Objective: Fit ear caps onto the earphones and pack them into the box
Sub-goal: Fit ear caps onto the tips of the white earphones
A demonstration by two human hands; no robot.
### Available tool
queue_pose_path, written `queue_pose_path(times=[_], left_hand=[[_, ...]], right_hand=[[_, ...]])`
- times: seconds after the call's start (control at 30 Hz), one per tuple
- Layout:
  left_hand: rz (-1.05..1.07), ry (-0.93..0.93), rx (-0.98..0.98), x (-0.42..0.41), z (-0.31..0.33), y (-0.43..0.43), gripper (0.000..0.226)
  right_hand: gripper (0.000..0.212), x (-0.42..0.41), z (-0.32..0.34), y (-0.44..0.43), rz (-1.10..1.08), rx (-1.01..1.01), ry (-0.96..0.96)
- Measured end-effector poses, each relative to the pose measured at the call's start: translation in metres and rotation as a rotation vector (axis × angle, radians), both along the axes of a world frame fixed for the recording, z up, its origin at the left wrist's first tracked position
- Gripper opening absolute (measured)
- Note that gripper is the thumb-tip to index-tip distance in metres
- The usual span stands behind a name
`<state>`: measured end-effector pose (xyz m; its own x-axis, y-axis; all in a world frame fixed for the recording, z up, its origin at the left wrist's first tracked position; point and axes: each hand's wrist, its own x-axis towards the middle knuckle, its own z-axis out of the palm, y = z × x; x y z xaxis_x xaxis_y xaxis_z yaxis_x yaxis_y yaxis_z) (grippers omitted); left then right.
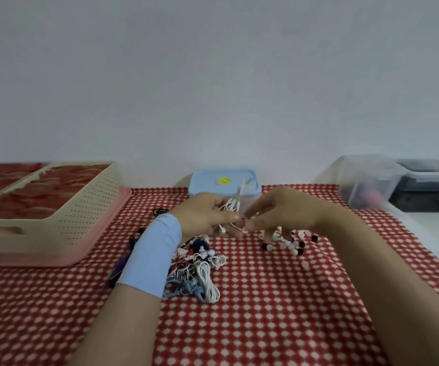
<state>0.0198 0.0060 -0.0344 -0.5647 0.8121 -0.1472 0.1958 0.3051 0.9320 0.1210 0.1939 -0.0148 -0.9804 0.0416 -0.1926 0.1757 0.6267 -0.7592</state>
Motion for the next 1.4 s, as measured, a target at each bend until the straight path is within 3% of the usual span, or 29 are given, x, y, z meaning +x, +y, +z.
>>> queue_pose_path(times=[0.13, 0.27, 0.4, 0.47, 0.57, 0.67, 0.8, 0.93, 1.03, 1.07, 1.17, 1.3, 1.4], left_hand=[[0.003, -0.071, 0.052, 0.003, -0.006, -0.001, 0.028], [0.023, -0.073, -0.062, 0.001, -0.006, -0.006, 0.019], [-0.076, 0.208, -0.434, 0.002, 0.002, -0.003, 0.035], [-0.061, 0.379, -0.525, 0.005, 0.007, 0.000, 0.049], [-0.006, 0.451, -0.370, 0.018, 0.012, 0.003, 0.056], [0.063, 0.458, -0.157, 0.029, 0.005, 0.006, 0.035], [0.239, 0.460, -0.039, 0.025, -0.013, 0.004, 0.013], [0.244, 0.360, 0.035, 0.018, -0.021, 0.002, 0.008], [0.232, 0.290, 0.070, 0.017, -0.024, 0.005, 0.010], [0.227, 0.264, 0.084, 0.017, -0.026, 0.006, 0.010], [0.216, 0.206, 0.105, 0.018, -0.029, 0.007, 0.011], [0.203, 0.108, 0.133, 0.016, -0.031, 0.010, 0.013], [0.205, 0.004, 0.195, 0.017, -0.031, 0.010, 0.014]], right_hand=[[0.007, 0.002, -0.008, -0.014, -0.020, -0.111, 0.040], [0.010, 0.001, -0.012, -0.014, -0.084, -0.101, 0.066], [0.020, 0.007, -0.015, -0.014, -0.071, -0.119, -0.031], [0.027, 0.008, -0.018, -0.015, -0.100, -0.142, -0.066], [0.036, 0.007, -0.022, -0.013, -0.192, -0.146, -0.049], [0.045, 0.004, -0.028, -0.014, -0.249, -0.198, -0.017], [0.045, 0.003, -0.029, -0.009, -0.249, -0.209, 0.044], [0.008, 0.011, -0.019, 0.016, -0.163, 0.213, 0.131], [0.004, 0.010, -0.022, 0.019, -0.083, 0.400, 0.025], [0.012, 0.008, -0.025, 0.015, -0.070, 0.440, -0.019], [0.029, 0.003, -0.033, 0.007, -0.084, 0.539, -0.079], [0.016, 0.001, -0.034, 0.007, -0.073, 0.576, -0.053], [0.006, 0.005, -0.028, 0.011, -0.059, 0.431, -0.006]])
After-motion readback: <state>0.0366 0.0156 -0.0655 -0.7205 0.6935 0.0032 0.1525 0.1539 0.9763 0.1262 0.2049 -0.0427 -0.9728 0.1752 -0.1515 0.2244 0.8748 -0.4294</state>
